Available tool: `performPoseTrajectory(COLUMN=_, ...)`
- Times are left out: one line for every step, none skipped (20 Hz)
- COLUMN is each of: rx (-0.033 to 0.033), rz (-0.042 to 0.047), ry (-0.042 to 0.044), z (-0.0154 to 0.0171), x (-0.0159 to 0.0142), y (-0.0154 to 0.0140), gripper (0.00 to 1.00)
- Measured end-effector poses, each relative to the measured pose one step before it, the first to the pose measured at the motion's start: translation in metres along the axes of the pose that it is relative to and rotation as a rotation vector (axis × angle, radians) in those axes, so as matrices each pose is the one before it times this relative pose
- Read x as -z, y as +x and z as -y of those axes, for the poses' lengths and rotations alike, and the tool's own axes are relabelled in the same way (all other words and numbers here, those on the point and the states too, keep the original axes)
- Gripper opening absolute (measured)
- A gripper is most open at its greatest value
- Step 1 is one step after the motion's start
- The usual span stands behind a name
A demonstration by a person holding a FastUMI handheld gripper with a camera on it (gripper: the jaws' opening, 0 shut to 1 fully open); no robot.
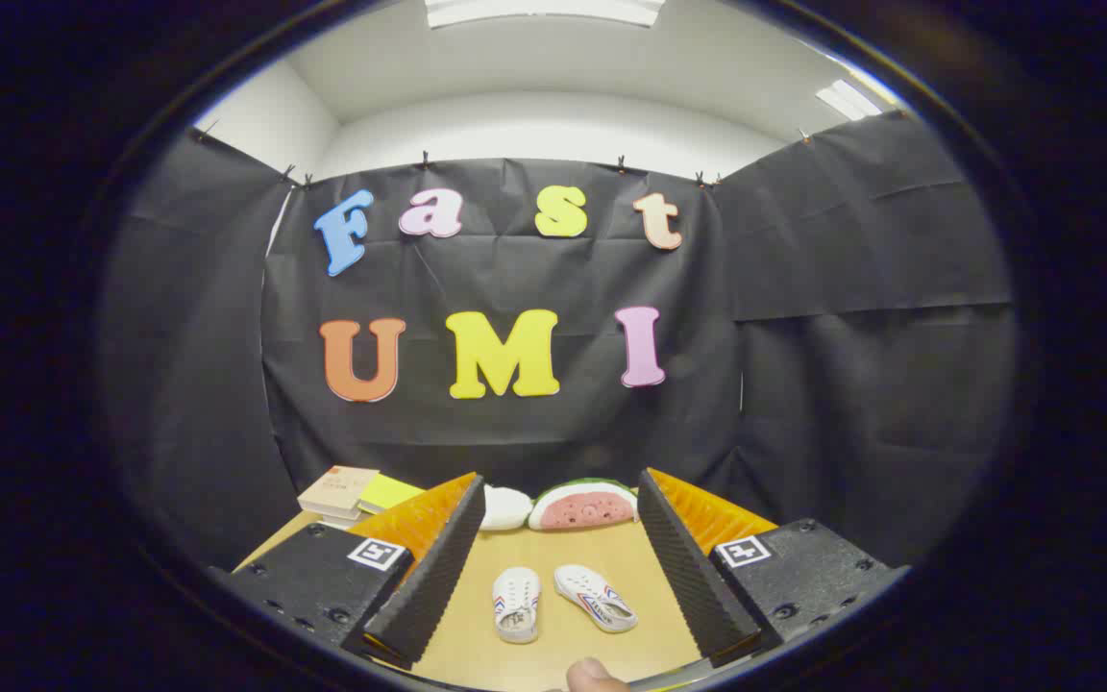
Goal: Open the storage box then place both shoes into the box .Put the left shoe in first, then the right shoe, with the right side of both shoes facing outward in a uniform manner.
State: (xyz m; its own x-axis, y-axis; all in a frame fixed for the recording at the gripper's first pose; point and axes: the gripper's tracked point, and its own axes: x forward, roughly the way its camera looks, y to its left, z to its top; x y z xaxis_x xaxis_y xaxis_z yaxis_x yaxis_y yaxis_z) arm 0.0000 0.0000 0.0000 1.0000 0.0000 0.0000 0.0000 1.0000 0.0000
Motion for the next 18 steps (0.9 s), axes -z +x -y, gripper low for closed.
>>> performPoseTrajectory(rx=0.01307, rz=-0.01821, ry=-0.01352, z=-0.0015, x=0.0066, y=-0.00013, gripper=1.0)
performPoseTrajectory(rx=0.0029, rz=-0.01607, ry=-0.0122, z=0.00034, x=0.00712, y=0.0, gripper=1.0)
performPoseTrajectory(rx=0.00985, rz=-0.01513, ry=-0.00839, z=-0.00257, x=0.0029, y=-0.00045, gripper=1.0)
performPoseTrajectory(rx=-0.00915, rz=0.00151, ry=0.00801, z=-0.00208, x=0.00066, y=-0.00204, gripper=1.0)
performPoseTrajectory(rx=-0.00853, rz=0.01711, ry=0.01853, z=-0.0036, x=-0.00355, y=-0.00143, gripper=1.0)
performPoseTrajectory(rx=-0.01869, rz=0.02922, ry=0.03338, z=-0.00325, x=-0.00801, y=-0.00181, gripper=1.0)
performPoseTrajectory(rx=-0.00464, rz=0.02982, ry=0.03288, z=-0.00085, x=-0.00699, y=-0.00233, gripper=1.0)
performPoseTrajectory(rx=0.00473, rz=0.02393, ry=0.02097, z=0.00372, x=-0.0033, y=-0.00179, gripper=1.0)
performPoseTrajectory(rx=0.00677, rz=0.01439, ry=0.00464, z=0.0011, x=-0.00103, y=-0.00179, gripper=1.0)
performPoseTrajectory(rx=0.0077, rz=0.00578, ry=-0.01003, z=-0.00084, x=0.00235, y=-0.00187, gripper=1.0)
performPoseTrajectory(rx=0.0079, rz=-0.00448, ry=-0.0171, z=-0.00124, x=0.0035, y=-0.00017, gripper=1.0)
performPoseTrajectory(rx=0.0097, rz=-0.01141, ry=-0.0168, z=-0.00055, x=0.00298, y=-0.00018, gripper=1.0)
performPoseTrajectory(rx=0.00706, rz=-0.01126, ry=-0.01095, z=-0.00168, x=0.00236, y=0.00061, gripper=1.0)
performPoseTrajectory(rx=0.00492, rz=-0.00931, ry=-0.00519, z=-0.0026, x=0.00165, y=0.00036, gripper=1.0)
performPoseTrajectory(rx=0.00258, rz=-0.00731, ry=-0.00184, z=-0.00323, x=0.00244, y=-0.00014, gripper=1.0)
performPoseTrajectory(rx=0.00098, rz=-0.00661, ry=-0.00013, z=-0.00315, x=0.00337, y=0.00022, gripper=1.0)
performPoseTrajectory(rx=-0.00057, rz=-0.00821, ry=0.00185, z=-0.00308, x=0.00426, y=0.00081, gripper=1.0)
performPoseTrajectory(rx=-0.00154, rz=-0.00805, ry=0.00468, z=-0.00331, x=0.00457, y=0.00078, gripper=1.0)
